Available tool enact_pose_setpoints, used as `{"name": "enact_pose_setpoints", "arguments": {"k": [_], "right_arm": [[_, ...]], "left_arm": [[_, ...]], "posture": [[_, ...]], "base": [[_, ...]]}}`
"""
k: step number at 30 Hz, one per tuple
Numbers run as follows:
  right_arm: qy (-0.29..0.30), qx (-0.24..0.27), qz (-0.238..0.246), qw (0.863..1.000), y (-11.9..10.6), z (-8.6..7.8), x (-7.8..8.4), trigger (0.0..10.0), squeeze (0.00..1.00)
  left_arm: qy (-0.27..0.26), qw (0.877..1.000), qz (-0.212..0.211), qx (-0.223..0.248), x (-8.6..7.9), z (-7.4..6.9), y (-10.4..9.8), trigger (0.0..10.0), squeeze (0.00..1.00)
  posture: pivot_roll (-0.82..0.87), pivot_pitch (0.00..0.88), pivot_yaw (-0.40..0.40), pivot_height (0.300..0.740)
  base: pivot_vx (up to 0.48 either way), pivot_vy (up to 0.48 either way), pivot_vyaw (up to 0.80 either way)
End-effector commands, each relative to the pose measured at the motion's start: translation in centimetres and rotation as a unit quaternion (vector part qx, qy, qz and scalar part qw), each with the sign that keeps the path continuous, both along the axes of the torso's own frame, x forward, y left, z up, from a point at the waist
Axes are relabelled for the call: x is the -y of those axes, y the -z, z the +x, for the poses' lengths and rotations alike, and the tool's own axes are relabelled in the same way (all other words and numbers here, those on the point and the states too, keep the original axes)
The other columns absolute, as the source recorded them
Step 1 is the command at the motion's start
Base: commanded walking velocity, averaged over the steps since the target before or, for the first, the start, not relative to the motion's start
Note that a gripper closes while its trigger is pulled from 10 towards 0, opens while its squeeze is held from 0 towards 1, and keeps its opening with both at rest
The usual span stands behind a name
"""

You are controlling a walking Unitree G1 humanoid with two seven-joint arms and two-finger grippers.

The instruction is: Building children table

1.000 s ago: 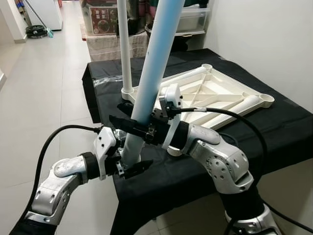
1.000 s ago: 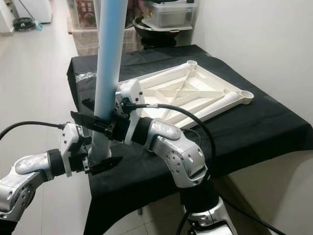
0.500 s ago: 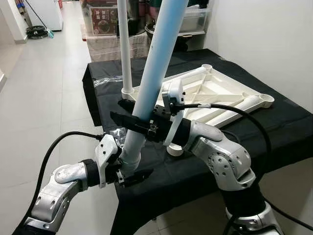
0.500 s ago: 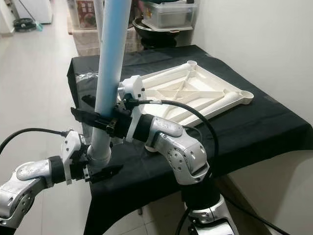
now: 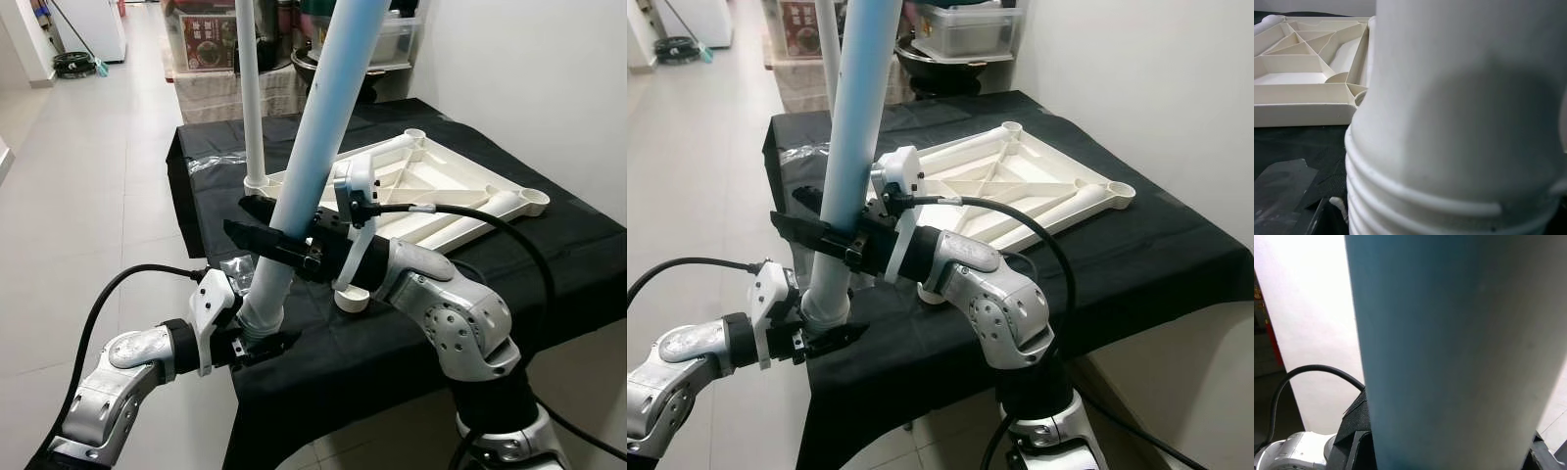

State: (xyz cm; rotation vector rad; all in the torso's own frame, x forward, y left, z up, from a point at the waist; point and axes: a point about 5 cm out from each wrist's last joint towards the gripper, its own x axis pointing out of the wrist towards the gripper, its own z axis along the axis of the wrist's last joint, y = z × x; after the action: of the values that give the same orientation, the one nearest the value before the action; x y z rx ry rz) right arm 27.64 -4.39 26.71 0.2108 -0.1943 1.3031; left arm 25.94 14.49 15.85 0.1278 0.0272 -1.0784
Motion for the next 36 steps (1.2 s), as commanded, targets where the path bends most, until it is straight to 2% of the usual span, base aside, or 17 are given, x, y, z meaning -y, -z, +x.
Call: {"name": "enact_pose_setpoints", "arguments": {"k": [1,2,3,4,9,10,12,15,17,19,20,23,24,27,28,36], "right_arm": [[-0.008,-0.003,0.0,1.0,0.2,-0.4,-0.2,10.0,0.0],[-0.009,-0.005,-0.001,1.0,0.3,-0.4,-0.3,10.0,0.0],[-0.009,-0.005,-0.001,1.0,0.3,-0.4,-0.3,10.0,0.0],[-0.009,-0.007,-0.002,1.0,0.4,-0.4,-0.3,10.0,0.0],[-0.012,-0.013,0.001,1.0,0.5,-0.4,-0.4,10.0,0.0],[-0.012,-0.018,0.007,1.0,0.5,-0.3,-0.3,10.0,1.0],[-0.014,-0.035,0.019,0.999,0.6,-0.2,-0.2,10.0,1.0],[-0.022,-0.033,0.023,0.999,0.5,-0.2,-0.1,10.0,1.0],[-0.051,-0.023,0.04,0.998,-0.1,-0.5,0.3,10.0,1.0],[-0.111,-0.018,0.063,0.992,-0.7,-1.0,1.1,10.0,1.0],[-0.111,-0.018,0.063,0.992,-0.7,-1.0,1.1,10.0,1.0],[-0.15,-0.005,0.075,0.986,-0.9,-1.2,1.3,10.0,1.0],[-0.15,-0.005,0.075,0.986,-0.9,-1.2,1.3,10.0,1.0],[-0.202,-0.002,0.061,0.977,-0.5,-2.0,1.4,10.0,1.0],[-0.22,0.001,0.05,0.974,-0.1,-2.4,1.4,10.0,0.0],[-0.26,-0.008,0.019,0.965,0.9,-3.3,1.4,10.0,0.0]], "left_arm": [[0.016,1.0,0.0,0.015,0.4,-0.1,-0.6,0.0,0.0],[0.015,1.0,0.002,0.017,0.4,-0.1,-0.7,1.9,0.0],[0.015,1.0,0.002,0.017,0.4,-0.1,-0.7,1.9,0.0],[0.014,1.0,0.004,0.019,0.4,-0.1,-0.8,10.0,0.0],[0.015,1.0,0.011,0.017,0.4,-0.2,-0.8,10.0,0.0],[0.017,1.0,0.014,0.016,0.4,-0.3,-0.8,10.0,0.0],[0.025,0.999,0.018,0.015,0.4,-0.5,-1.0,10.0,0.0],[0.038,0.999,0.018,0.009,0.4,-0.8,-1.0,10.0,0.0],[0.066,0.998,0.016,-0.003,0.6,-1.5,-1.2,10.0,0.0],[0.116,0.993,0.016,-0.017,1.4,-2.8,-1.3,10.0,0.0],[0.116,0.993,0.016,-0.017,1.4,-2.8,-1.3,10.0,0.0],[0.182,0.982,0.017,-0.04,2.4,-4.6,-1.4,10.0,0.0],[0.182,0.982,0.017,-0.04,2.4,-4.6,-1.4,10.0,0.0],[0.205,0.977,0.02,-0.058,2.4,-5.2,-1.3,10.0,0.0],[0.209,0.976,0.025,-0.062,2.3,-5.3,-1.3,10.0,0.0],[0.232,0.968,0.049,-0.079,1.8,-5.7,-1.1,10.0,0.0]], "posture": [[0.04,0.0,-0.051,0.74],[0.04,0.0,-0.051,0.74],[0.04,0.0,-0.051,0.74],[0.04,0.0,-0.053,0.74],[0.04,0.0,-0.053,0.74],[0.04,0.0,-0.056,0.74],[0.05,0.0,-0.057,0.74],[0.05,0.0,-0.057,0.74],[0.05,0.0,-0.058,0.74],[0.05,0.0,-0.06,0.74],[0.05,0.0,-0.06,0.74],[0.06,0.0,-0.059,0.74],[0.06,0.0,-0.059,0.74],[0.06,0.0,-0.06,0.74],[0.06,0.0,-0.061,0.74],[0.06,0.0,-0.063,0.74]], "base": [[0.0,0.0,0.0],[0.0,0.0,0.0],[0.0,0.0,0.0],[0.0,0.0,0.0],[0.0,0.0,0.0],[0.0,0.0,0.0],[0.0,0.0,0.0],[0.0,0.0,0.0],[0.0,0.0,0.0],[0.0,0.0,0.0],[0.0,0.0,0.0],[0.0,0.0,0.0],[0.0,0.0,0.0],[0.0,0.0,0.0],[0.0,0.0,0.0],[0.0,0.0,0.0]]}}
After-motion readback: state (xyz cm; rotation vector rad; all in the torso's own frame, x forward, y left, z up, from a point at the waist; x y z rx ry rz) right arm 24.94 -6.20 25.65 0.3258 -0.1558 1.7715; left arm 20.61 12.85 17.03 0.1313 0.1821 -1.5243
